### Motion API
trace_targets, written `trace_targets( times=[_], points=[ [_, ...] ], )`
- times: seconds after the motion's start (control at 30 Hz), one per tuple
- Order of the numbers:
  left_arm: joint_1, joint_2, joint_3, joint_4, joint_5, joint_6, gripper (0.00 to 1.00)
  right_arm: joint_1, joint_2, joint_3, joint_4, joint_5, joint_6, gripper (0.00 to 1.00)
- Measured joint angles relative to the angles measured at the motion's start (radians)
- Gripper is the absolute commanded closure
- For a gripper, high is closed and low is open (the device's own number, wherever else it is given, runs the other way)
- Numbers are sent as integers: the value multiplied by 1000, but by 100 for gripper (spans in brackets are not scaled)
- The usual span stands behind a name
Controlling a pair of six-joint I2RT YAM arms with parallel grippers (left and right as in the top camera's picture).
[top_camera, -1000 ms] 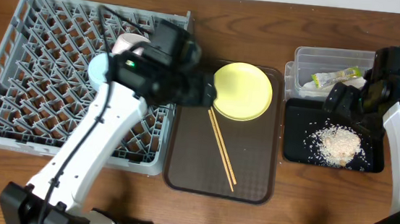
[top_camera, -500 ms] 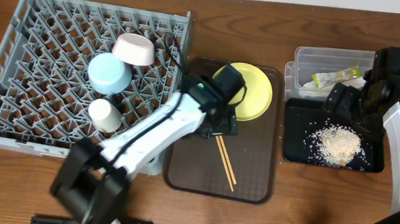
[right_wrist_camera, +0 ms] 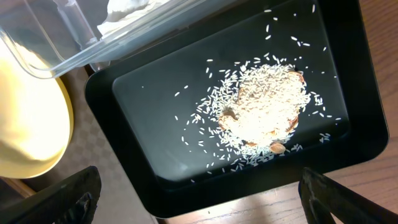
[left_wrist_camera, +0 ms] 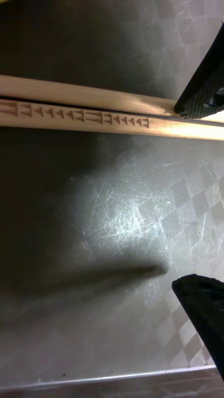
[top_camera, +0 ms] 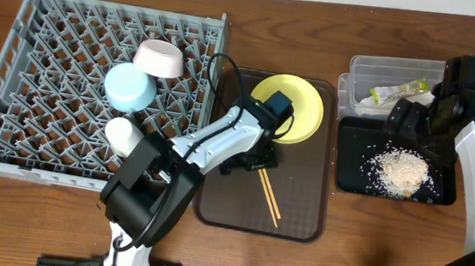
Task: Sort waste into correct bins and load items into the dishwasher
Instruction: 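Reach the left gripper to the tray and grasp one chopstick, then carry the chopstick left and drop it into the dish rack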
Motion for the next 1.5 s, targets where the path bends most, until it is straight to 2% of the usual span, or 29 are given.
trace_targets(
  times=[0.1,0.17,0.47,0.6,0.63,0.67,0.8,1.13,1.37,1.5],
  points=[
    [0,0,0,7,3,-5,17,0,0,0,0,0,0,1],
    [0,0,0,13,3,-8,23,0,0,0,0,0,0,1],
    [0,-6,-49,74,24,-43,24,-1,0,0,0,0,0,1],
    [0,-13,-61,71,29,-57,48,-1,0,0,0,0,0,1],
    [0,-14,-63,70,31,-60,63,-1,0,0,0,0,0,1],
    [0,-15,-64,70,32,-70,71,-1,0,0,0,0,0,1],
    [0,-15,-65,69,36,-77,91,-1,0,0,0,0,0,1],
    [2,-17,-66,76,36,-51,92,-1,0,0,0,0,0,1],
    [29,-44,-56,76,17,186,92,-1,0,0,-1,0,0,1],
    [77,-178,-55,69,-5,354,93,-1,0,0,-4,0,0,1]
  ],
)
